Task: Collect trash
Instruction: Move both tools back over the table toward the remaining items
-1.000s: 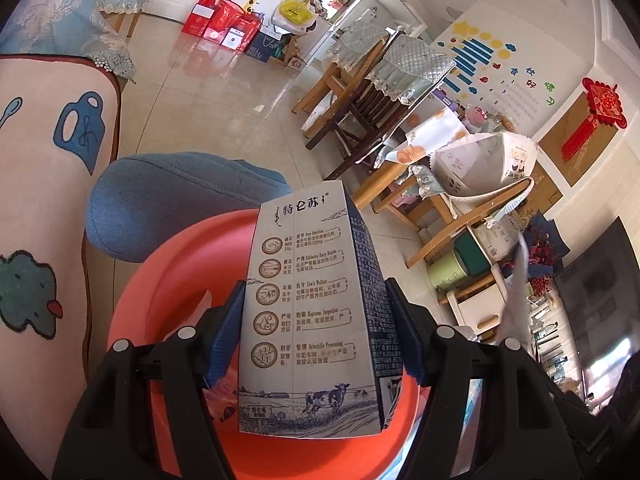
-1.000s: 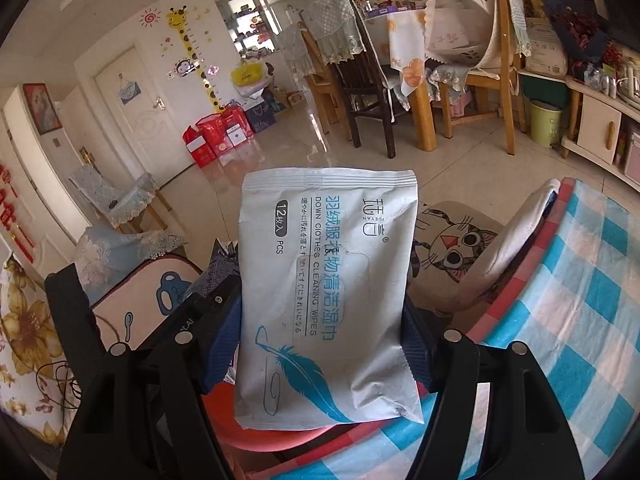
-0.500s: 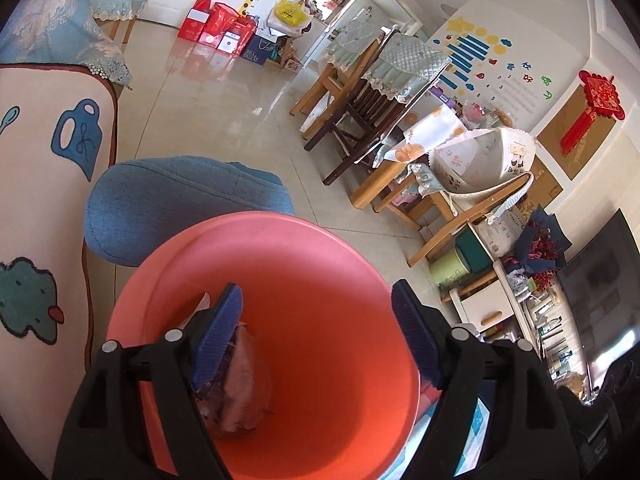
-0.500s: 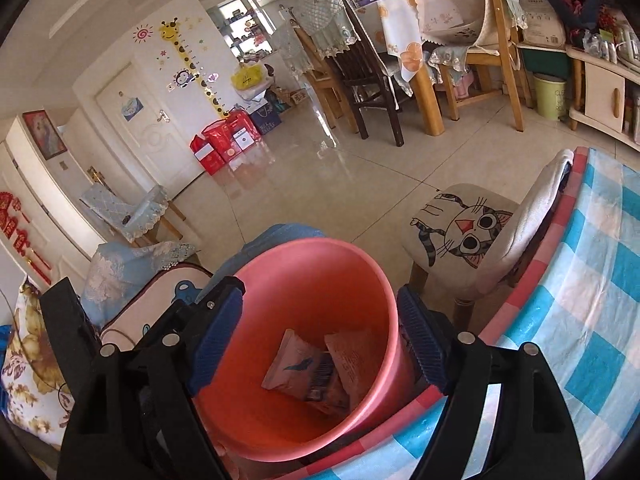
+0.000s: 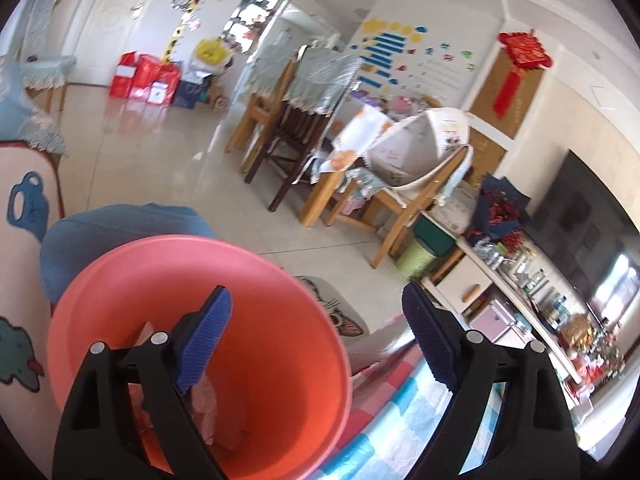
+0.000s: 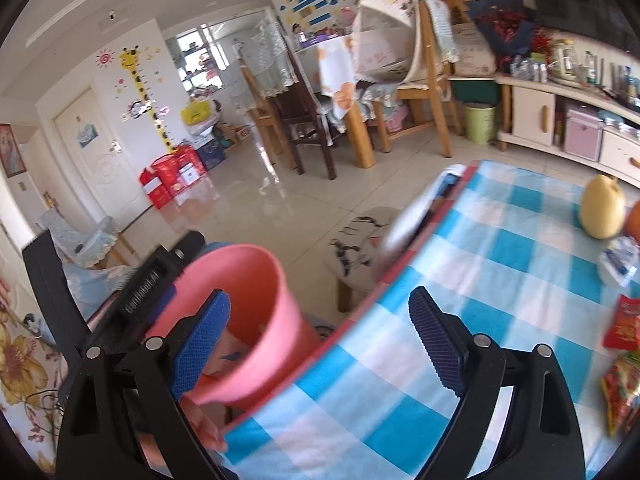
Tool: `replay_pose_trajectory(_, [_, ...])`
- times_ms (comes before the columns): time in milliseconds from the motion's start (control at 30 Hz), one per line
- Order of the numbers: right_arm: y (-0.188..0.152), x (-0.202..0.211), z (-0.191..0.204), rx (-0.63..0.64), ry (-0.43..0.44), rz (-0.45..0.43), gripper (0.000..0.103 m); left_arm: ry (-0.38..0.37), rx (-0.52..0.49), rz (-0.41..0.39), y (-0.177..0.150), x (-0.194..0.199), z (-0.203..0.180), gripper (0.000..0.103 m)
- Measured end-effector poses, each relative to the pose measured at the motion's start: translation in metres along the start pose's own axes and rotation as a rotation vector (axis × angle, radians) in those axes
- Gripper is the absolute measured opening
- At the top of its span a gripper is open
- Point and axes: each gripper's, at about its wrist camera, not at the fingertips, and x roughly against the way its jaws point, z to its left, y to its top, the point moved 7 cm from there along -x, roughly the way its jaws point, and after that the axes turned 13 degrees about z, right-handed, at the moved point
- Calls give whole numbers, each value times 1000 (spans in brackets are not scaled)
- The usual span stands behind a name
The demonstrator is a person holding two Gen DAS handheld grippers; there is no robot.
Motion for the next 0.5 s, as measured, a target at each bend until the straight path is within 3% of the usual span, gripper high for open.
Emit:
replay_pose_trajectory(367, [-44, 40, -69, -98, -93, -41, 94, -139, -155, -31, -30, 3, -60, 88])
replay_pose_trajectory(500, [-57, 60, -88, -101, -109, -47, 94, -179, -277, -4, -49, 4, -91, 88])
